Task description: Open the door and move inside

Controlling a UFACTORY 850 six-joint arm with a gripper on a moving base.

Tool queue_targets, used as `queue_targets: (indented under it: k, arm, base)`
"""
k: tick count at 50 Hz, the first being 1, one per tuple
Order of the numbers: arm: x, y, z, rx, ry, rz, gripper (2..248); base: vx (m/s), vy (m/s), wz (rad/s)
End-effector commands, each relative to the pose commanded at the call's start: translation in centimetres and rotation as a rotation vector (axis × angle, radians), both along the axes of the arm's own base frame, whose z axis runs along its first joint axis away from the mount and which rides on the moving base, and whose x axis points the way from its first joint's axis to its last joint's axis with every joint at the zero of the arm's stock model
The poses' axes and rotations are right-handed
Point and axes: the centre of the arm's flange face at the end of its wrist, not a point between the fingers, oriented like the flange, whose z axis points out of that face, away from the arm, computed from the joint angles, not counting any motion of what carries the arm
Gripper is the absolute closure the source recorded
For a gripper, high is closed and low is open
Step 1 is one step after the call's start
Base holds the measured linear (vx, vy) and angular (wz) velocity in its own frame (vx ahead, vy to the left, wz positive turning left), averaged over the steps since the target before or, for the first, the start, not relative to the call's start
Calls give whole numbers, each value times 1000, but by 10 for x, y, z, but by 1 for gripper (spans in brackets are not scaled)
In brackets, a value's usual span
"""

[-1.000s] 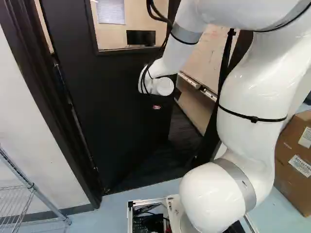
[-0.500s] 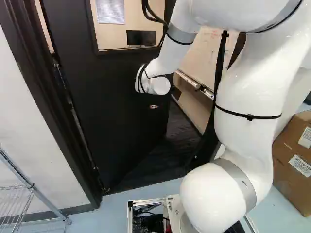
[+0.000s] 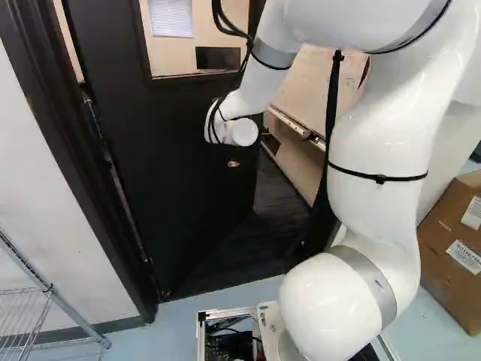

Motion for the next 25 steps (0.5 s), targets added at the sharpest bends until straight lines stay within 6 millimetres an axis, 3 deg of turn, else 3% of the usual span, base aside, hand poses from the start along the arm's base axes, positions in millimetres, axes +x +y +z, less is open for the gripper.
queue_targets:
  k: [25]
  arm:
    - [10, 18, -1, 2, -6, 26, 3]
  base:
    - [0, 0, 0]
